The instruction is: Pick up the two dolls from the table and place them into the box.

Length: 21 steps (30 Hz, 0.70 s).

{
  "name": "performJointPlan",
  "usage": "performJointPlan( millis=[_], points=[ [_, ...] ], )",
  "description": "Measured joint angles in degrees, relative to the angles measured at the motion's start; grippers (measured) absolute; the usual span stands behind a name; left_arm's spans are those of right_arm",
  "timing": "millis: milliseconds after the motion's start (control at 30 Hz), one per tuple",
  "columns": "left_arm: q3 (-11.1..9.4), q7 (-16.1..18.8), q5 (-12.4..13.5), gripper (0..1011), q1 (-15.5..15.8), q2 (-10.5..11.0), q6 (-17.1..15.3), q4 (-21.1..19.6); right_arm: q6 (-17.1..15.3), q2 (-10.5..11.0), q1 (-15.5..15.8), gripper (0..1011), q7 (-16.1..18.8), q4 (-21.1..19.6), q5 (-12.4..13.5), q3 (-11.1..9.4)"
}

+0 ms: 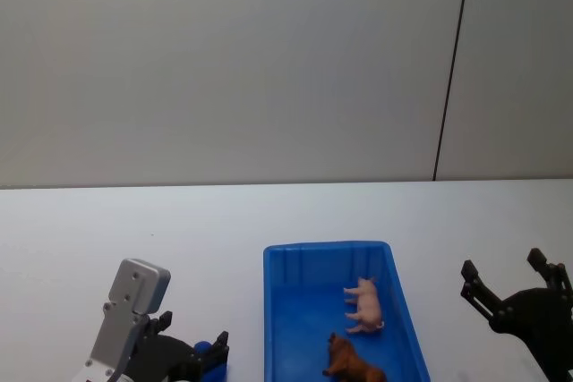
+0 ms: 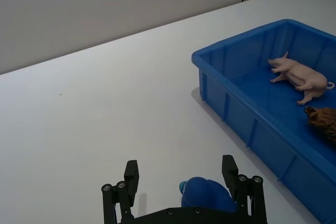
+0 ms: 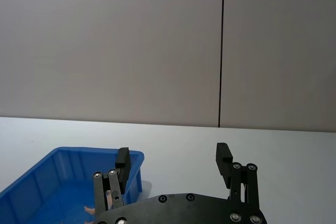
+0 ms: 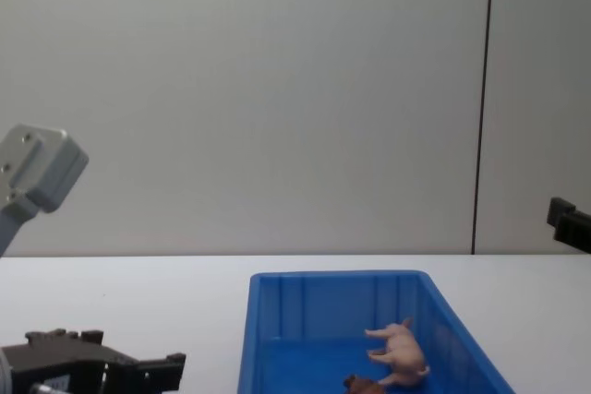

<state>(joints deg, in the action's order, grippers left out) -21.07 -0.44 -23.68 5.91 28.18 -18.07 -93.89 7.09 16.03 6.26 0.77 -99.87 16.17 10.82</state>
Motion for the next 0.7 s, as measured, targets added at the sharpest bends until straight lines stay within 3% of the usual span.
performJointPlan(
  millis=[133,300,700],
  points=[
    [0.0,-0.7,-0.2,994,0.1,-0.2,-0.2,0.7,0.0,0.0,0.0,1001,0.0,0.0,0.0,0.0],
    [0.1,-1.8,-0.8,917,0.2,-0.4,-0.4,1.5,0.0,0.0,0.0,1001,0.0,0.0,0.0,0.0],
    [0.1,-4.0,-2.3,528,0.0,-0.9,-0.6,2.9,0.0,0.0,0.0,1001,0.0,0.0,0.0,0.0]
  ],
)
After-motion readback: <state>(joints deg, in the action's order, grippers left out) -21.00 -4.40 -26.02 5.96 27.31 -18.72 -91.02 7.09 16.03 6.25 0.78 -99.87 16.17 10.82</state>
